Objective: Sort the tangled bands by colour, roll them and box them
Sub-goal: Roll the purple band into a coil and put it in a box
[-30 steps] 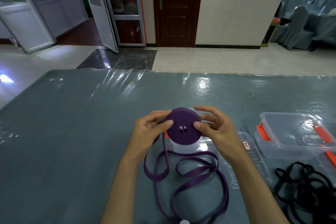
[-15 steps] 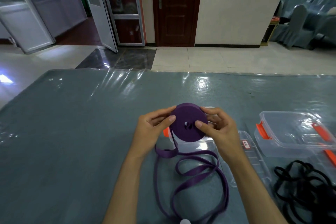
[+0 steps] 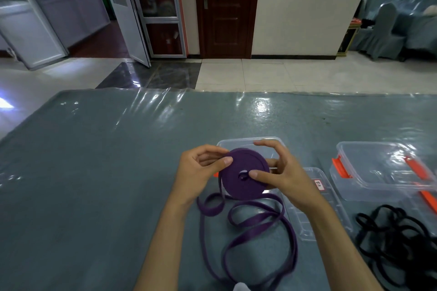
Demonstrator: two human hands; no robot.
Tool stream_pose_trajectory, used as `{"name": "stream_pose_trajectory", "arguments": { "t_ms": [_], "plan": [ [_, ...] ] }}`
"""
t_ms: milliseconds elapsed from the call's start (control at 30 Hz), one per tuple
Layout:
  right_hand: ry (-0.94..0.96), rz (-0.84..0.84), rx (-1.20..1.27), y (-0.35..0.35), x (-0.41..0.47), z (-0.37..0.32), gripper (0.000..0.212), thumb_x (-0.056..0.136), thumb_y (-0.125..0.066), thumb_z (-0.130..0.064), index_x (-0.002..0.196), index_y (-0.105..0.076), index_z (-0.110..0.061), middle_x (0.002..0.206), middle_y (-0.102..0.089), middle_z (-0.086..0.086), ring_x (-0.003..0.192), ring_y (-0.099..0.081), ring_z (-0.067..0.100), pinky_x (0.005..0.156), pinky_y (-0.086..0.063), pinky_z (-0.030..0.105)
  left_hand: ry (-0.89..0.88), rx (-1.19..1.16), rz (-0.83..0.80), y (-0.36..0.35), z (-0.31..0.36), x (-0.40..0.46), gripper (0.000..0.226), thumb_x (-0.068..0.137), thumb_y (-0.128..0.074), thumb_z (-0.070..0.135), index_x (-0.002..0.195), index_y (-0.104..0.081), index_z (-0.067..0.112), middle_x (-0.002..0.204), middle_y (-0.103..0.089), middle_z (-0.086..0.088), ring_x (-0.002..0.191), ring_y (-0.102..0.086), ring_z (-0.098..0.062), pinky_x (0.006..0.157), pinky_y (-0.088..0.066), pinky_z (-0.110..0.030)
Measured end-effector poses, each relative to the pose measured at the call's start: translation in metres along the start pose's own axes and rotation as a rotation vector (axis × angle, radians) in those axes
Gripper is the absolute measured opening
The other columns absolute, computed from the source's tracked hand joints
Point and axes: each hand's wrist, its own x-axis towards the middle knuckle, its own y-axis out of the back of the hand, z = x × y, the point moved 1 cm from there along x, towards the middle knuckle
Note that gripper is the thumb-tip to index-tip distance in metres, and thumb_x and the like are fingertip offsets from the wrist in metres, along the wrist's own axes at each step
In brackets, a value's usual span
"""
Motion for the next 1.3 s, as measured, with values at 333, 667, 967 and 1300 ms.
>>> {"name": "stream_pose_trajectory", "arguments": {
  "t_ms": [333, 667, 967, 1300],
  "plan": [
    [0.079, 0.128, 0.047, -0.005, 0.004, 0.006, 0.06, 0.072, -0.098, -0.034, 0.121, -0.063, -0.024, 0.121, -0.076, 0.013, 0.104, -0.076, 0.037, 0.075, -0.066, 0.049, 0.044, -0.061, -0.051, 0.007, -0.003, 0.002, 0.034, 0.084, -0.087, 0.007, 0.115, -0.081, 0.018, 0.113, -0.08, -0.01, 0.109, -0.077, -0.025, 0.091, -0.06, -0.026],
    [0.129, 0.26, 0.074, -0.002, 0.002, 0.011, 0.068, 0.068, -0.098, -0.039, 0.128, -0.068, -0.027, 0.116, -0.078, 0.01, 0.103, -0.077, 0.033, 0.074, -0.066, 0.044, 0.161, -0.18, -0.05, -0.005, -0.02, 0.004, 0.043, 0.081, -0.088, 0.024, 0.121, -0.078, 0.013, 0.119, -0.078, -0.013, 0.114, -0.074, -0.031, 0.098, -0.061, -0.04],
    [0.15, 0.436, 0.148, -0.017, 0.008, 0.026, 0.064, 0.072, -0.099, -0.038, 0.127, -0.066, -0.029, 0.117, -0.078, 0.011, 0.103, -0.078, 0.034, 0.078, -0.065, 0.047, 0.062, -0.177, 0.163, -0.017, -0.023, 0.008, 0.014, 0.086, -0.087, 0.026, 0.09, -0.074, 0.023, 0.094, -0.081, -0.014, 0.081, -0.078, -0.021, 0.071, -0.06, -0.025],
    [0.118, 0.434, 0.247, -0.011, 0.008, 0.014, 0.07, 0.054, -0.104, -0.043, 0.11, -0.064, -0.03, 0.115, -0.077, 0.012, 0.105, -0.076, 0.035, 0.074, -0.065, 0.041, 0.079, -0.24, 0.106, -0.022, -0.027, 0.007, 0.019, 0.095, -0.078, 0.023, 0.114, -0.081, 0.026, 0.117, -0.079, -0.009, 0.109, -0.077, -0.026, 0.087, -0.062, -0.029]
  ]
}}
